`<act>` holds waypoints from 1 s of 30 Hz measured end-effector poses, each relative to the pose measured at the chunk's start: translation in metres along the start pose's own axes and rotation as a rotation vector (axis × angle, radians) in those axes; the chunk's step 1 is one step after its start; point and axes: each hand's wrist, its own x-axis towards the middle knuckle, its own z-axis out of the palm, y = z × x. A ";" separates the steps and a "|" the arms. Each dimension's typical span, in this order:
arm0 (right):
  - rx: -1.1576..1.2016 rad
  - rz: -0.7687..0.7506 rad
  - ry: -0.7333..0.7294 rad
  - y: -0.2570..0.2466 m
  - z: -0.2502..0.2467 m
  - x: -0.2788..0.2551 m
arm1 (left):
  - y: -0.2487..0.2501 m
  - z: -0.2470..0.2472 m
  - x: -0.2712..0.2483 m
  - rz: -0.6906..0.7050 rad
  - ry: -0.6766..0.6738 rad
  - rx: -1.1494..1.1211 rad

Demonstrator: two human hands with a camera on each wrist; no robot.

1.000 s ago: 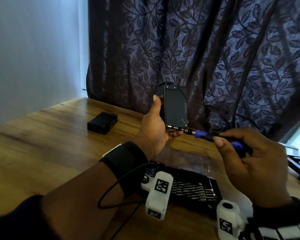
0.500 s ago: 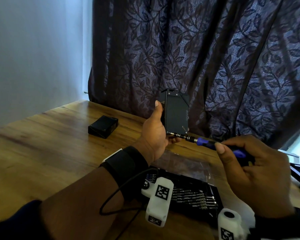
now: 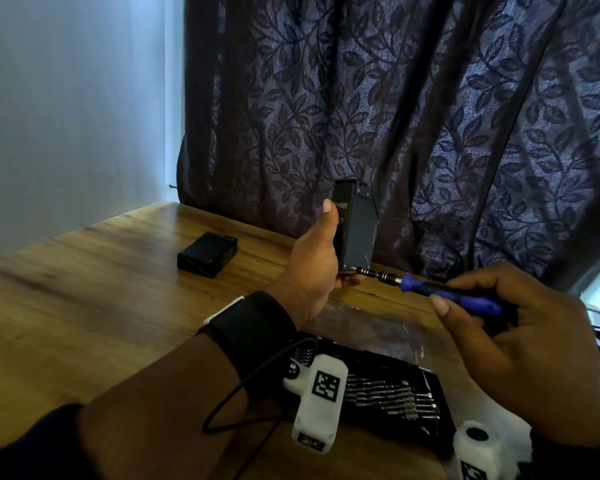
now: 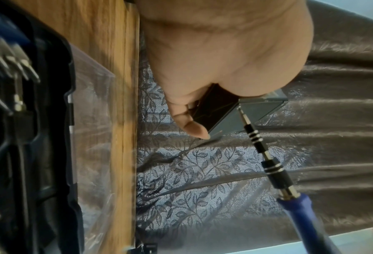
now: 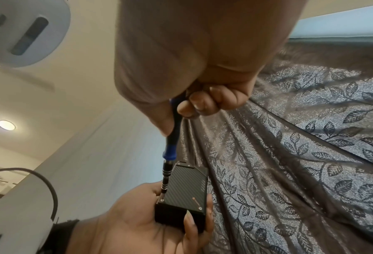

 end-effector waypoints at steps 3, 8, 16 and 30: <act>-0.047 0.013 0.007 0.002 -0.001 0.001 | 0.001 0.001 -0.001 0.002 -0.010 0.014; -0.112 0.052 0.006 0.006 0.001 0.003 | 0.002 0.000 -0.002 0.014 -0.007 0.010; -0.024 0.075 -0.039 0.012 -0.002 0.003 | 0.003 0.002 -0.003 0.013 -0.013 0.031; 0.048 0.019 -0.042 0.015 -0.003 0.001 | 0.002 0.003 -0.005 0.002 -0.012 0.056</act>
